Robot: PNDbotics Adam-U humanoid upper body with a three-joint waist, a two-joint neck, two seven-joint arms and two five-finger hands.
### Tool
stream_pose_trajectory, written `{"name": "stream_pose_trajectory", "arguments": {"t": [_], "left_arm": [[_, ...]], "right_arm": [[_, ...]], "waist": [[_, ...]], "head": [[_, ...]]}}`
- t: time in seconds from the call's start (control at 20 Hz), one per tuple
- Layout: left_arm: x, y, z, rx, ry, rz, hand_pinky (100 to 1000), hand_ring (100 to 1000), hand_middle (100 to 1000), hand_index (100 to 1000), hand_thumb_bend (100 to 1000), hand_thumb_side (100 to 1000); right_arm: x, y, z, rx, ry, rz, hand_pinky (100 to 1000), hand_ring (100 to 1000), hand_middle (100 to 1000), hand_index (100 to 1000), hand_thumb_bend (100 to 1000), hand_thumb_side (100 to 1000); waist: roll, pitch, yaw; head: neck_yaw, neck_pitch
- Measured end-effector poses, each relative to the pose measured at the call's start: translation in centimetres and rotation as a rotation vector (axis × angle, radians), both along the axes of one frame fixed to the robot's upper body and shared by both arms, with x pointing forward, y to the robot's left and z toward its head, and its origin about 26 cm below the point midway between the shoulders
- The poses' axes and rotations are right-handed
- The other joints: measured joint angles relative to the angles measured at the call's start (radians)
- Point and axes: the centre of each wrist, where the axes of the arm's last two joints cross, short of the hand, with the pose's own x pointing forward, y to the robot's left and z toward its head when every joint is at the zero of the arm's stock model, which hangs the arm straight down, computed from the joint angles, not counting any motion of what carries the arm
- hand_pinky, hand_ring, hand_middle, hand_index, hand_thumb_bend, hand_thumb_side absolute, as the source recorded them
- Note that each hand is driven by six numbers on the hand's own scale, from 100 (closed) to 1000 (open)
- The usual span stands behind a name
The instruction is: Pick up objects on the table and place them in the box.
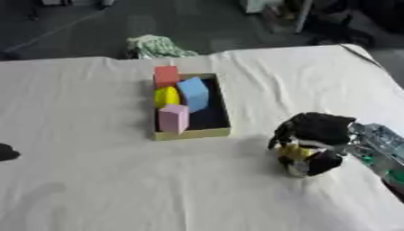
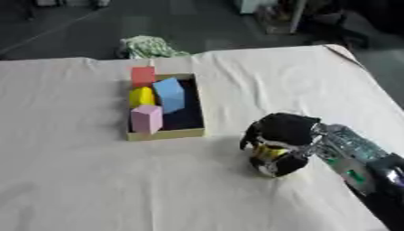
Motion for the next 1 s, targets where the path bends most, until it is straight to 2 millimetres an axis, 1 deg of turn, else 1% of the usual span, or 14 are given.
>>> {"name": "stream_pose_trajectory", "arguments": {"t": [0.05,0.1,0.15,0.2,0.25,0.3,0.4,0.5,0.65,0.8,1.0], "left_arm": [[0.0,0.0,0.0,0.0,0.0,0.0,758,643,594,802,100,567],[0.0,0.0,0.0,0.0,0.0,0.0,758,643,594,802,100,567],[0.0,0.0,0.0,0.0,0.0,0.0,758,643,594,802,100,566],[0.0,0.0,0.0,0.0,0.0,0.0,758,642,594,802,100,566],[0.0,0.0,0.0,0.0,0.0,0.0,758,640,594,801,100,566],[0.0,0.0,0.0,0.0,0.0,0.001,758,639,594,801,100,565],[0.0,0.1,0.0,-0.001,-0.001,0.004,758,638,594,801,100,567],[0.0,0.2,0.0,0.001,-0.003,0.011,758,638,594,802,100,567],[0.0,0.2,0.0,0.003,-0.003,0.015,758,637,594,801,100,567],[0.0,0.2,0.0,0.003,-0.003,0.015,759,637,594,801,100,566],[0.0,0.2,0.0,0.002,-0.005,0.016,759,636,592,801,100,565]], "right_arm": [[0.1,0.1,0.1,0.012,-0.015,0.003,580,520,459,695,100,304],[0.1,0.1,0.1,0.022,-0.025,0.004,625,577,531,778,100,297],[0.1,0.1,0.1,0.028,-0.029,0.005,672,651,637,878,100,292],[0.1,0.1,0.0,0.029,-0.027,0.004,710,723,744,943,100,289],[0.0,0.1,-0.1,0.024,-0.015,0.003,751,790,824,977,100,287],[-0.3,-0.1,-0.4,0.015,0.007,0.0,778,835,876,998,100,284],[-1.1,-0.3,-0.8,-0.01,0.061,0.004,805,886,931,1000,100,288],[-2.1,-0.2,-0.8,-0.036,0.108,0.017,823,924,965,1000,100,317],[-3.3,0.2,-0.1,-0.088,0.157,0.027,834,942,983,1000,100,360],[-3.6,0.1,0.3,-0.134,0.196,0.002,837,948,989,1000,100,380],[-3.4,-0.4,0.0,-0.182,0.234,-0.049,838,957,996,1000,103,417]], "waist": [[0.0,0.0,0.0],[0.0,0.0,0.0],[0.0,-0.001,0.001],[0.0,-0.001,0.003],[0.0,-0.001,0.004],[-0.001,-0.001,0.004],[-0.002,-0.001,0.001],[-0.005,-0.001,-0.004],[-0.009,-0.001,-0.007],[-0.008,-0.001,-0.008],[-0.005,-0.001,-0.007]], "head": [[0.0,0.0],[0.0,0.0],[0.0,0.0],[0.0,0.0],[0.0,-0.001],[0.0,-0.001],[0.002,-0.001],[0.006,-0.001],[0.008,-0.001],[0.008,-0.001],[0.008,-0.001]]}}
